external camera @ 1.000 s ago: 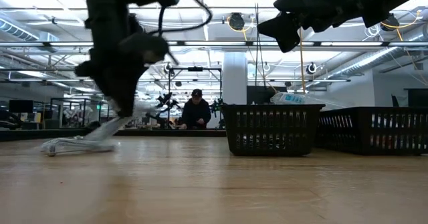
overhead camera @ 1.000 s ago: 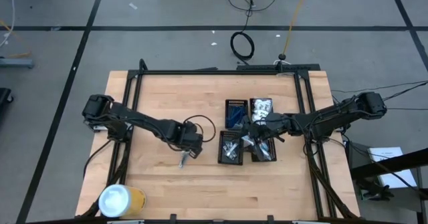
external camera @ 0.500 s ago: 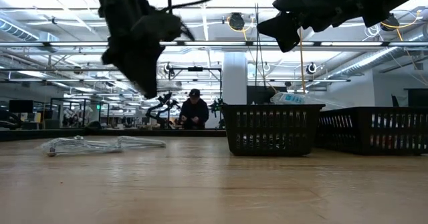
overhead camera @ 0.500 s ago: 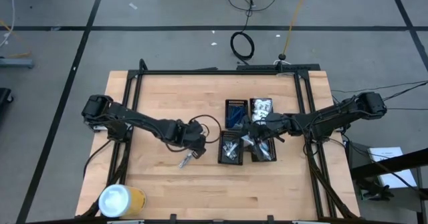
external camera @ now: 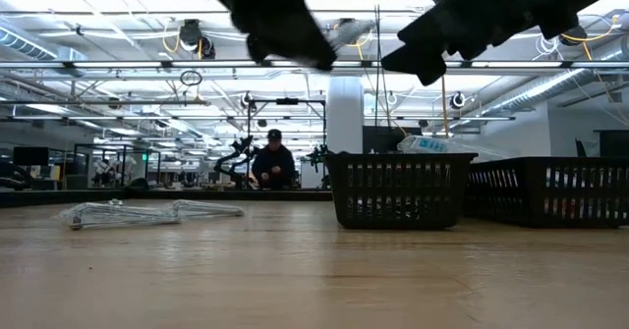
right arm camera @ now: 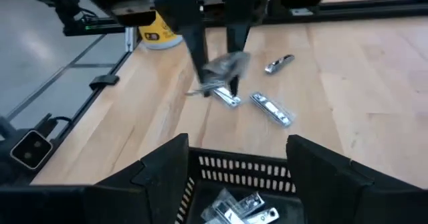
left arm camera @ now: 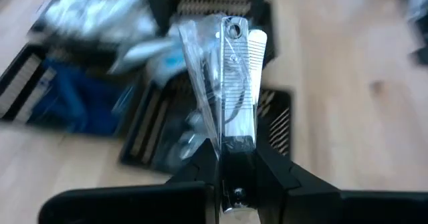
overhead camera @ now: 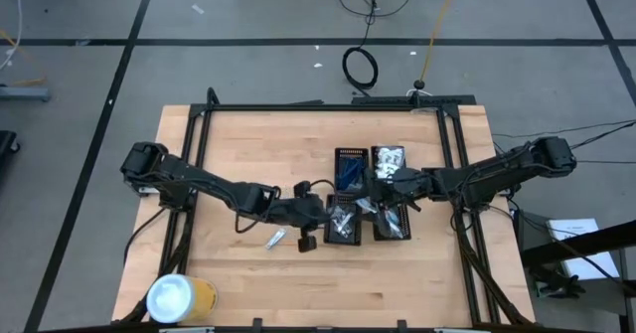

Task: Pick & Place Travel size toiletries
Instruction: Put the nail cutter into the bottom left black basket

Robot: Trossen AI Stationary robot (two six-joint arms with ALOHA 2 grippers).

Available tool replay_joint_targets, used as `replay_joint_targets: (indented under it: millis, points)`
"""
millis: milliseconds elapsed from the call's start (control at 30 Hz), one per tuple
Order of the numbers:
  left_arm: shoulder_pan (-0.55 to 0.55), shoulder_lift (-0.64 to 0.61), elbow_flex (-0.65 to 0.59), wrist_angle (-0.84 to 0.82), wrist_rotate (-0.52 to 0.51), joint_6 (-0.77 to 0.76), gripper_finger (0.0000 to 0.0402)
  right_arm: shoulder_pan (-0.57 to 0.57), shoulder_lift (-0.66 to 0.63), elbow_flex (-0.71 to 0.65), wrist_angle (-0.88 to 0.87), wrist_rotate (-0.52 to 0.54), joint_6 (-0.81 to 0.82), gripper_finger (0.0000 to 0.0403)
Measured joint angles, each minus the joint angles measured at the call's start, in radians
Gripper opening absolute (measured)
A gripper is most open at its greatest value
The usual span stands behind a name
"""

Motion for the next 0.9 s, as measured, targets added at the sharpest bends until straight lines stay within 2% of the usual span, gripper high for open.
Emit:
replay_joint_targets:
  millis: [133,367,467,600,767,900]
  points:
    - [0.010,0.000,0.000,0.097,0.070,0.042,0.0042,0.002,0.000,0.000,-0.005,-0.001,-0.005,0.0238]
    - [0.013,0.003,0.000,0.142,0.092,0.039,0.0042,0.001,-0.013,0.000,-0.031,-0.001,0.008,0.0238]
    - [0.013,0.036,0.001,0.162,0.098,0.020,0.0042,0.001,-0.055,0.000,-0.033,0.000,0.020,0.0238]
    - [0.019,0.121,0.001,0.246,0.164,0.019,0.0042,0.002,-0.116,0.000,-0.041,0.000,0.028,0.0238]
    - [0.044,0.199,0.000,0.322,0.204,-0.030,0.0042,0.025,-0.133,0.000,-0.062,0.001,0.031,0.0238]
    - [0.067,0.217,0.000,0.293,0.197,-0.098,0.0074,0.042,-0.133,0.000,-0.070,0.001,0.031,0.0238]
